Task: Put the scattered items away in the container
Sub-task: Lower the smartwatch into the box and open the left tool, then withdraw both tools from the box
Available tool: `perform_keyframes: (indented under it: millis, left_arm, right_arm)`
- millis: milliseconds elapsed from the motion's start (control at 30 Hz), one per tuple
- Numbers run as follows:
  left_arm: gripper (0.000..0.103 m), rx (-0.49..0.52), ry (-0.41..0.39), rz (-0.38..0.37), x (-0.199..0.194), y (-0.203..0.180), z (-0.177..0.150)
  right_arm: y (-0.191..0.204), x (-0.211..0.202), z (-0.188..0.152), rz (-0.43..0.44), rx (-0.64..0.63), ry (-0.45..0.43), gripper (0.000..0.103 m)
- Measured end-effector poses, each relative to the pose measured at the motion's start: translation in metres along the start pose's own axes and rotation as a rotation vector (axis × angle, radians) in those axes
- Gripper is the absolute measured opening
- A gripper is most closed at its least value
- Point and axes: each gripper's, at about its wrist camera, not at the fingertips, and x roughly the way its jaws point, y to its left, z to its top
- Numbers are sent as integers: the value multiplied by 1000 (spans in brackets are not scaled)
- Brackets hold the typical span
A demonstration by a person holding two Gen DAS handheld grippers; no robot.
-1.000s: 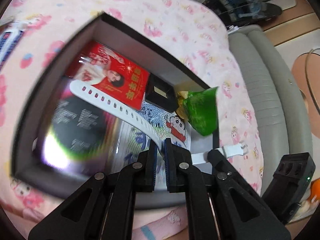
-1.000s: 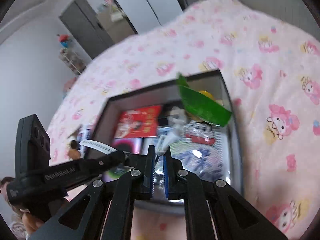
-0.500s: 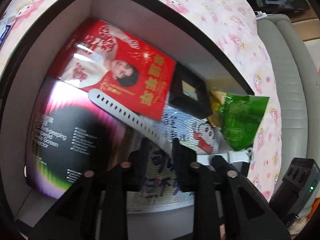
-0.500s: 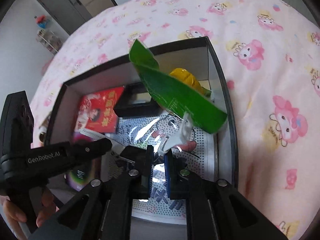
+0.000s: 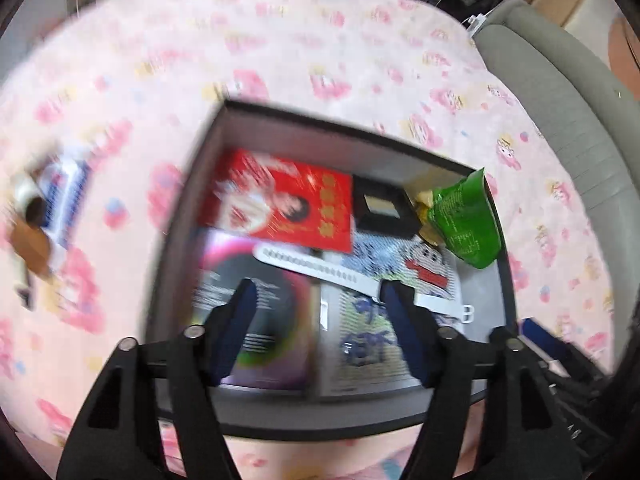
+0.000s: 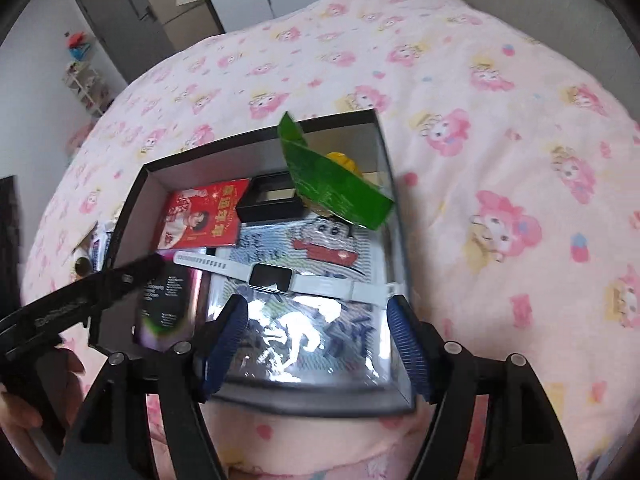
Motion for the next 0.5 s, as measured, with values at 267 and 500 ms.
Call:
perform_keyframes:
  millis: [267,500]
  left_arm:
    - [94,89,-186,83,-92,-17,-31]
    - [102,134,-250,147,-138,-5,-73]
  right_arm:
    - [28,-62,-14,-135,-56,-150,75]
    - [61,-105,-69,-166,-76,-236,77]
